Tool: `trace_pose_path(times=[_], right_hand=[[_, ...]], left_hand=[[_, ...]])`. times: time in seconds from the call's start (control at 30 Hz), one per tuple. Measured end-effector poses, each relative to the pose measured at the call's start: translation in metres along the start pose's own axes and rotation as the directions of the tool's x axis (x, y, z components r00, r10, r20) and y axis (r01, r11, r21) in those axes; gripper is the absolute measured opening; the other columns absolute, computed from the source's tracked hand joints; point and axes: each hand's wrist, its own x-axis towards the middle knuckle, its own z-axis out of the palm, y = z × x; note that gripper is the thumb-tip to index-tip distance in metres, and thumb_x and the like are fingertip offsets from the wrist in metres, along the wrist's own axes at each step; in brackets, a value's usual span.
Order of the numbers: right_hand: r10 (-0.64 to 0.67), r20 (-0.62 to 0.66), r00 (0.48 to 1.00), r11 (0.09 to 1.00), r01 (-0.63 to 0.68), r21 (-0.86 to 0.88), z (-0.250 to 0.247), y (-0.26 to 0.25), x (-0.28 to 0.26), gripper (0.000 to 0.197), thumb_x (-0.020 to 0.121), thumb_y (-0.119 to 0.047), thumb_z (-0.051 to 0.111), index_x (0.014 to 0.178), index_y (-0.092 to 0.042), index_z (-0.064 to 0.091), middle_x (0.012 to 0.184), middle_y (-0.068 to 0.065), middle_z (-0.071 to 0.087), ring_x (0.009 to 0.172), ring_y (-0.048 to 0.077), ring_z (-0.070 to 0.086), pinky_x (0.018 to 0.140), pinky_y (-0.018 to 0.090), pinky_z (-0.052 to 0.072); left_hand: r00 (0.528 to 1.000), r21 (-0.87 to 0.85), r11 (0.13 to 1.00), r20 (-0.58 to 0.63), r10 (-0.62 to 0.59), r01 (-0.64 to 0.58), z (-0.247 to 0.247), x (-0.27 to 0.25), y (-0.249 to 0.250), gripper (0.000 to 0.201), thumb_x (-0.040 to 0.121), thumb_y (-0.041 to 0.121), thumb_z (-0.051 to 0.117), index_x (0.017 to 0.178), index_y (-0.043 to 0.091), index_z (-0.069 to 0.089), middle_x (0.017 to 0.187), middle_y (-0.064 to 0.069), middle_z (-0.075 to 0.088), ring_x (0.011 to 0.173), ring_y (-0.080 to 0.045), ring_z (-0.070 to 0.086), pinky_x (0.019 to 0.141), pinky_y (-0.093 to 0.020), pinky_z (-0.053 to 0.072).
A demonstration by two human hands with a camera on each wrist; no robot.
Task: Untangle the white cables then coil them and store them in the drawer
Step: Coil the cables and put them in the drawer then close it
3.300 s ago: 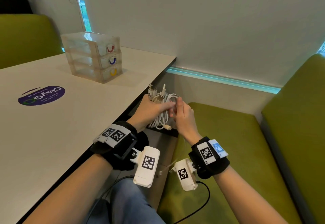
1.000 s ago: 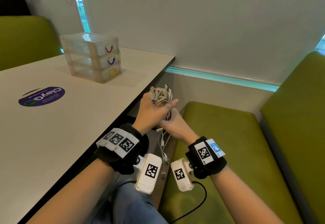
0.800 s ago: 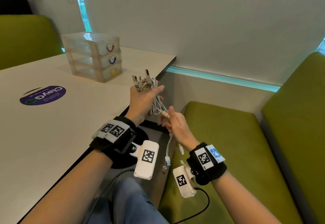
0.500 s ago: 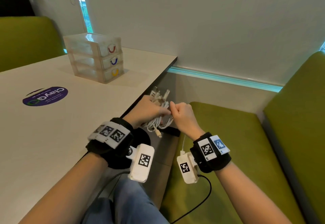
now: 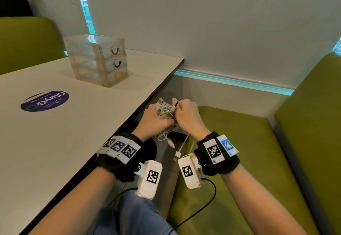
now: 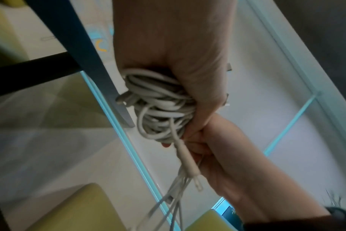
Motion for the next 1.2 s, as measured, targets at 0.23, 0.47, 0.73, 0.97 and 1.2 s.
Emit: trace_pose_path(times=[0.23, 0.47, 0.73, 0.97, 1.2], right_hand=[[-0.013, -0.032, 0.999, 0.993, 0.009, -0.119, -0.006, -0.005, 0.005, 0.048, 0.099, -0.028, 0.037, 0.052, -0.020, 0.040, 0.060, 0.008, 0.050, 0.058, 0.028, 0.047, 0.059, 0.037, 0.041], [0.032, -0.036, 0.999, 0.994, -0.036, -0.101, -0.012, -0.015, 0.006, 0.044, 0.095, -0.014, 0.039, 0.051, -0.019, 0.039, 0.056, 0.001, 0.042, 0.054, 0.016, 0.040, 0.060, 0.033, 0.036], [-0.010, -0.044, 0.999, 0.990, 0.003, -0.144, -0.011, -0.015, 0.003, 0.045, 0.098, -0.024, 0.033, 0.056, -0.014, 0.044, 0.056, 0.002, 0.044, 0.055, 0.020, 0.043, 0.054, 0.031, 0.033], [-0.038, -0.064, 0.997, 0.975, 0.023, -0.223, -0.005, -0.004, 0.007, 0.043, 0.099, -0.031, 0.032, 0.066, -0.011, 0.051, 0.072, 0.015, 0.057, 0.063, 0.030, 0.050, 0.060, 0.037, 0.041], [-0.069, -0.085, 0.994, 0.997, 0.072, 0.031, -0.014, -0.001, -0.003, 0.037, 0.097, -0.041, 0.034, 0.068, -0.019, 0.045, 0.058, -0.003, 0.045, 0.053, 0.012, 0.042, 0.057, 0.031, 0.035]], left_hand=[[1.000, -0.086, 0.996, -0.014, 0.004, -0.005, 0.002, 0.002, 0.007, 0.008, 0.059, 0.014, 0.063, 0.058, 0.020, 0.058, 0.064, -0.001, 0.062, 0.064, -0.016, 0.061, 0.069, -0.033, 0.052], [0.986, -0.079, 0.993, -0.148, 0.075, -0.088, 0.007, 0.004, 0.011, 0.036, 0.075, -0.001, 0.064, 0.053, 0.025, 0.051, 0.054, 0.006, 0.055, 0.046, 0.004, 0.053, 0.053, -0.009, 0.045], [0.997, -0.060, 0.996, -0.046, 0.064, -0.067, -0.003, 0.010, 0.012, 0.010, 0.071, 0.004, 0.064, 0.063, 0.008, 0.059, 0.060, -0.003, 0.058, 0.057, -0.008, 0.056, 0.063, -0.027, 0.051], [0.992, -0.014, 0.994, -0.055, 0.110, -0.111, 0.003, 0.005, 0.010, 0.016, 0.062, 0.015, 0.056, 0.070, 0.003, 0.062, 0.064, -0.004, 0.061, 0.060, -0.006, 0.055, 0.066, -0.029, 0.049], [0.953, -0.269, 0.960, -0.302, -0.008, -0.077, -0.004, 0.013, 0.013, 0.019, 0.077, 0.001, 0.065, 0.074, 0.019, 0.065, 0.067, 0.000, 0.066, 0.052, -0.003, 0.064, 0.063, -0.023, 0.057]])
